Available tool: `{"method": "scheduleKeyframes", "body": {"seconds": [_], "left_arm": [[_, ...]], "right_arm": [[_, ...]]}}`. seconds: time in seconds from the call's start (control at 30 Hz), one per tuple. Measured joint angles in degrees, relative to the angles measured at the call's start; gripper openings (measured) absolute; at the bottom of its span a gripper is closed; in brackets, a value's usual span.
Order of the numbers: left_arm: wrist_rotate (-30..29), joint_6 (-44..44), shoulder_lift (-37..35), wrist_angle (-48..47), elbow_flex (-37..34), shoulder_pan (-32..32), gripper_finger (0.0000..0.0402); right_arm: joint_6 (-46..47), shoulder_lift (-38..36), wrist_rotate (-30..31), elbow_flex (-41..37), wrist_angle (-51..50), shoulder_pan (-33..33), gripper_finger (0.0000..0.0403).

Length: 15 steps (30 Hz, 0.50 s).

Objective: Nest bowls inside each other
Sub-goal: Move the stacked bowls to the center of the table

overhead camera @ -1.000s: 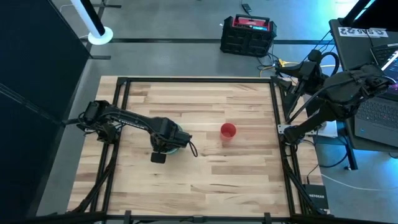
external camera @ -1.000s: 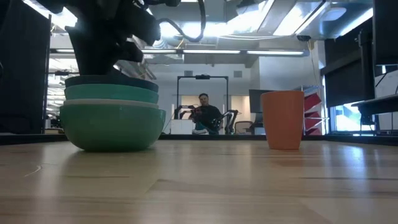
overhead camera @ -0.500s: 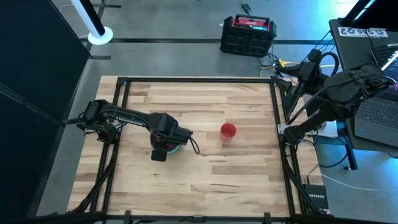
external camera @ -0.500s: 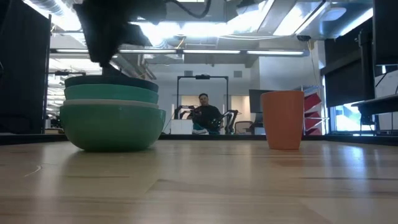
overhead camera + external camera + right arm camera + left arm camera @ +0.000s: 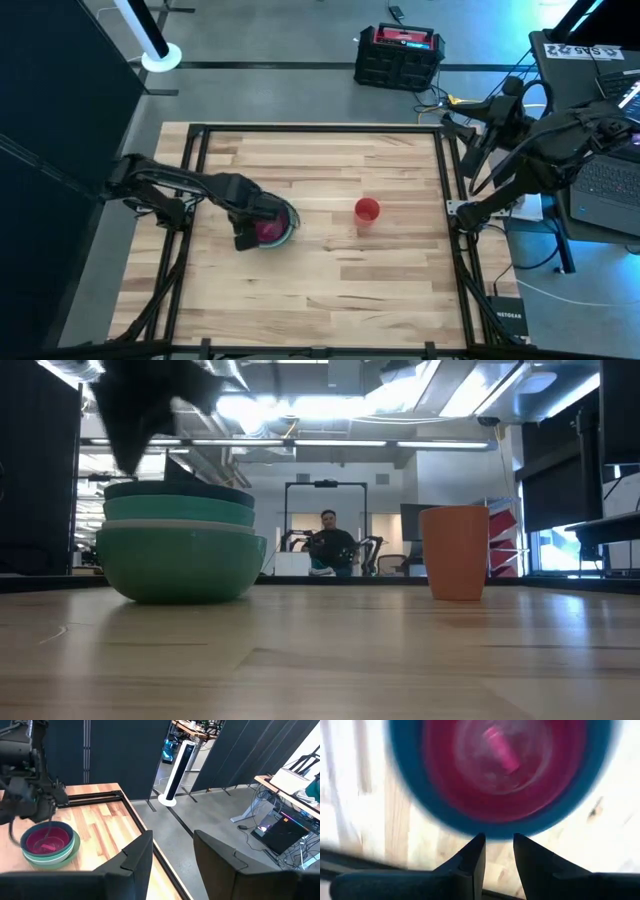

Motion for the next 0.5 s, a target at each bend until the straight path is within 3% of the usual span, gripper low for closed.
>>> {"method": "scheduleKeyframes", "body": {"seconds": [0.27, 0.5], "left_arm": [[0.12, -20.81, -13.26, 8.85, -16.69, 3.03, 0.0084], [1.25, -11.84, -14.84, 14.59, -23.77, 2.26, 0.0084]], "right_arm": [[-0.13, -0.11, 0.0, 0.0, 0.02, 0.0, 0.0131], [-0.53, -0.12, 0.0, 0.0, 0.01, 0.0, 0.0131]]}}
